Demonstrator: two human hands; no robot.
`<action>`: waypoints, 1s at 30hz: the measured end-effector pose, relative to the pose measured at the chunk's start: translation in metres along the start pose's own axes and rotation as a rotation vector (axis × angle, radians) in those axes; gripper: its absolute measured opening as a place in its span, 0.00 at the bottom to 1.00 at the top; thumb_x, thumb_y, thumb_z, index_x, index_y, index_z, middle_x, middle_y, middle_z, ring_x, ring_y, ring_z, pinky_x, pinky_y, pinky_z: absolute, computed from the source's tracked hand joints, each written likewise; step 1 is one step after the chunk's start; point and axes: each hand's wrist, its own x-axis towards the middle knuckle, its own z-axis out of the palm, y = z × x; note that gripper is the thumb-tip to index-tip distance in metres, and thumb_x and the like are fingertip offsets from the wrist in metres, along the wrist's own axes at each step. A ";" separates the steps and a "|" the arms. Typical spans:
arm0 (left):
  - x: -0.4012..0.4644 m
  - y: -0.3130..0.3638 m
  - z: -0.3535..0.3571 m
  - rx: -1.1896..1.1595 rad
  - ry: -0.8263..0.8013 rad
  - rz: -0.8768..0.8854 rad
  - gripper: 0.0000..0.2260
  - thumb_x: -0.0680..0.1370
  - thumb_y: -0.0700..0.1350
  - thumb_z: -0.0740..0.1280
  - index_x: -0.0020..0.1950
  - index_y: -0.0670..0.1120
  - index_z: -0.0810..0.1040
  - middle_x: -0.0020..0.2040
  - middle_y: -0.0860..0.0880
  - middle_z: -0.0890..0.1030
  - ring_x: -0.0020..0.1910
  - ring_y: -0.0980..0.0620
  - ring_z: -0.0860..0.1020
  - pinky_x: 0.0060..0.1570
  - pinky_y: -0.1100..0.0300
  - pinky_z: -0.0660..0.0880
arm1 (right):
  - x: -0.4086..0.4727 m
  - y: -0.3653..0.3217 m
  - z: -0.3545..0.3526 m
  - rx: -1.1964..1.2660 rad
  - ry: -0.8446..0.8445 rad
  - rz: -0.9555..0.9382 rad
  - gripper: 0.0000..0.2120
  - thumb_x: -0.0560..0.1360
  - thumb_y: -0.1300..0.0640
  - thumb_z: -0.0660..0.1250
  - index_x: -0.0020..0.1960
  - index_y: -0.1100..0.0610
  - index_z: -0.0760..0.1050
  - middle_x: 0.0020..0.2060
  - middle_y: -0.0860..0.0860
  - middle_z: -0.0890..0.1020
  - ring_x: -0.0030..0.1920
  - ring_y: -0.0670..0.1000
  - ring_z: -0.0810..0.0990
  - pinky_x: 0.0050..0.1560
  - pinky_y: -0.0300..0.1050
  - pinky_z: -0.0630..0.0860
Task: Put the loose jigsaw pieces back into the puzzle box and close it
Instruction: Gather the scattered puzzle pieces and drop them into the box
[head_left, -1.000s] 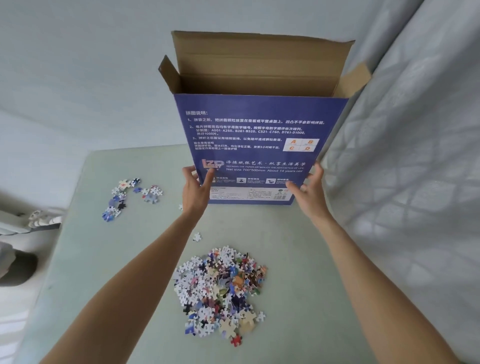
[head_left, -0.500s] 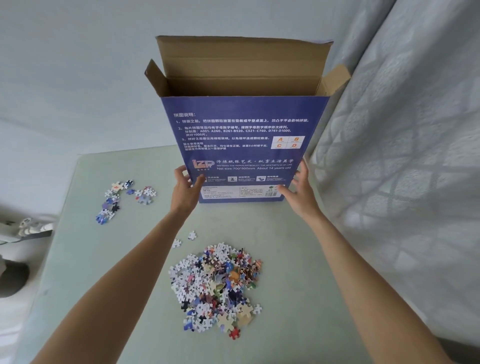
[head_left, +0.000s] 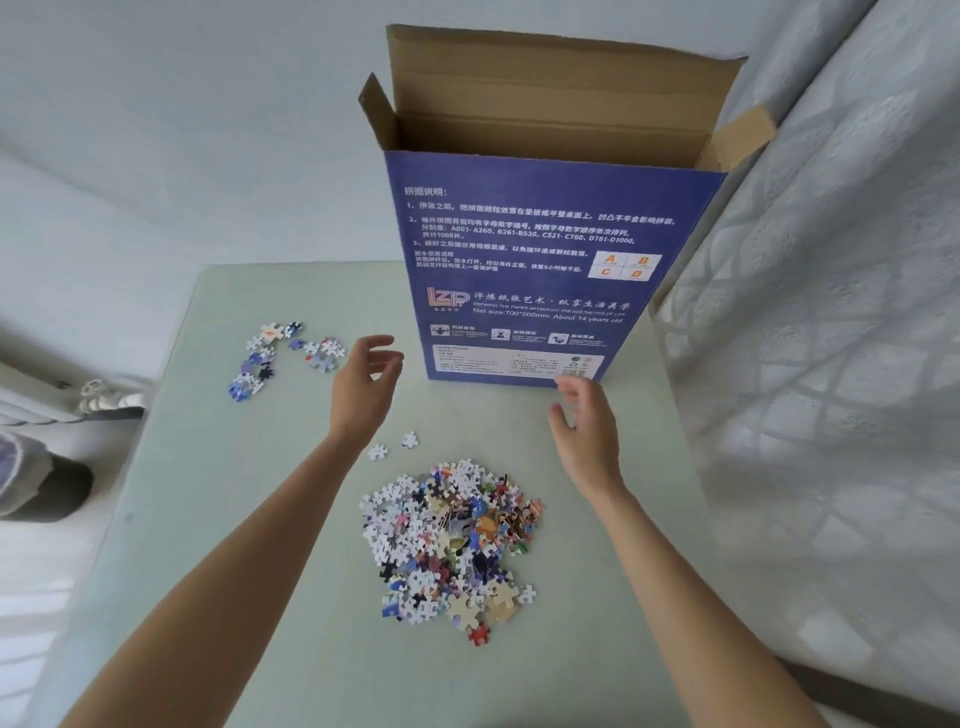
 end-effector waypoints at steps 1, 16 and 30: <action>-0.008 -0.009 -0.008 0.021 0.001 0.013 0.10 0.78 0.43 0.63 0.59 0.48 0.74 0.48 0.51 0.82 0.47 0.55 0.80 0.48 0.60 0.75 | -0.007 -0.003 0.012 -0.037 -0.096 -0.032 0.11 0.76 0.63 0.63 0.58 0.59 0.73 0.55 0.52 0.77 0.56 0.50 0.76 0.56 0.37 0.69; 0.074 -0.213 -0.114 0.403 0.097 -0.180 0.31 0.78 0.50 0.63 0.76 0.41 0.53 0.76 0.45 0.55 0.75 0.47 0.52 0.74 0.53 0.51 | 0.028 -0.028 0.245 -0.464 -0.550 -0.222 0.33 0.78 0.51 0.58 0.76 0.58 0.46 0.75 0.58 0.45 0.76 0.56 0.42 0.74 0.48 0.41; 0.178 -0.226 -0.088 0.672 -0.176 0.222 0.25 0.80 0.55 0.44 0.76 0.50 0.51 0.77 0.54 0.51 0.76 0.56 0.46 0.72 0.60 0.38 | 0.124 -0.075 0.369 -0.535 -0.666 -0.509 0.26 0.81 0.49 0.50 0.76 0.55 0.50 0.76 0.52 0.51 0.76 0.51 0.47 0.72 0.48 0.37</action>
